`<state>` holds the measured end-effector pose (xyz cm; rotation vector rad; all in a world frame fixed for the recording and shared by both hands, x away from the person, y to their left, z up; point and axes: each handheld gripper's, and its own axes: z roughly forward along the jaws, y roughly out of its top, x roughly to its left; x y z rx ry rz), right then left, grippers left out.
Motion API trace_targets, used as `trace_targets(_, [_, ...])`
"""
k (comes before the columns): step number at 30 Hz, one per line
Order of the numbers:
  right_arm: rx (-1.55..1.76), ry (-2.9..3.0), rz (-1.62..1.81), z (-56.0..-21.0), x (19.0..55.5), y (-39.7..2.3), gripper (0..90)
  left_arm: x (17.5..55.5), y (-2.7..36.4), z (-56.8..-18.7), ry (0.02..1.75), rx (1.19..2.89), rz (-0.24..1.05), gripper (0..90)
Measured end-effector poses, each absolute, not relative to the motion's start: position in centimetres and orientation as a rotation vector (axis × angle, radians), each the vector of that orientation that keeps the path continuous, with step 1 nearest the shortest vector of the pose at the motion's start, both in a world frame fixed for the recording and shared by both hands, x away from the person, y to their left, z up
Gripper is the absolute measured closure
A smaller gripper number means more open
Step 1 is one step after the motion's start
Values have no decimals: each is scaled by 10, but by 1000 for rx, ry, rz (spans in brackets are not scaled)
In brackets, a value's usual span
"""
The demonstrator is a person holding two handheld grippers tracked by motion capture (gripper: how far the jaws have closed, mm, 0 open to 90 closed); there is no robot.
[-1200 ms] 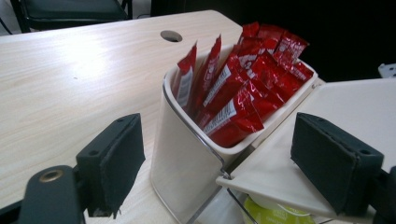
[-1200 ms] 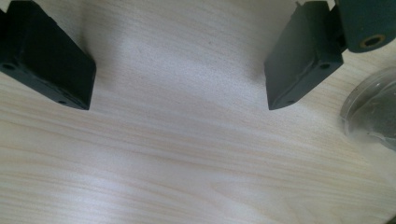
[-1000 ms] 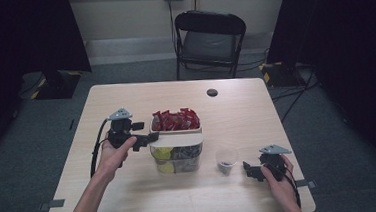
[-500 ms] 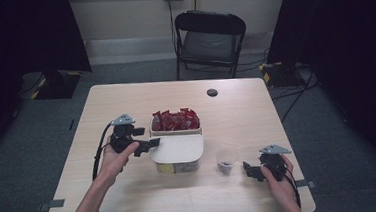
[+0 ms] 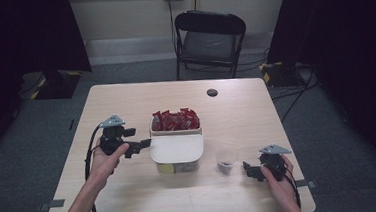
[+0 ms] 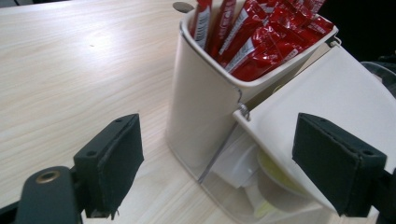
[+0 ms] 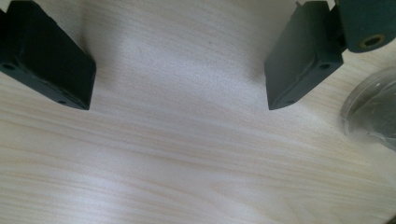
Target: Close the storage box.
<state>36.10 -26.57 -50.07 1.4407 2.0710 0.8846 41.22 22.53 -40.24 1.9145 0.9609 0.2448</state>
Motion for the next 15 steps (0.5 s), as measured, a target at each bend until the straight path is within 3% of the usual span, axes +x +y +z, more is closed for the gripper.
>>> trace_targets(15, [1441, 2071, 885, -501, 361, -266, 84, 396, 267, -419, 1055, 1889, 264, 157])
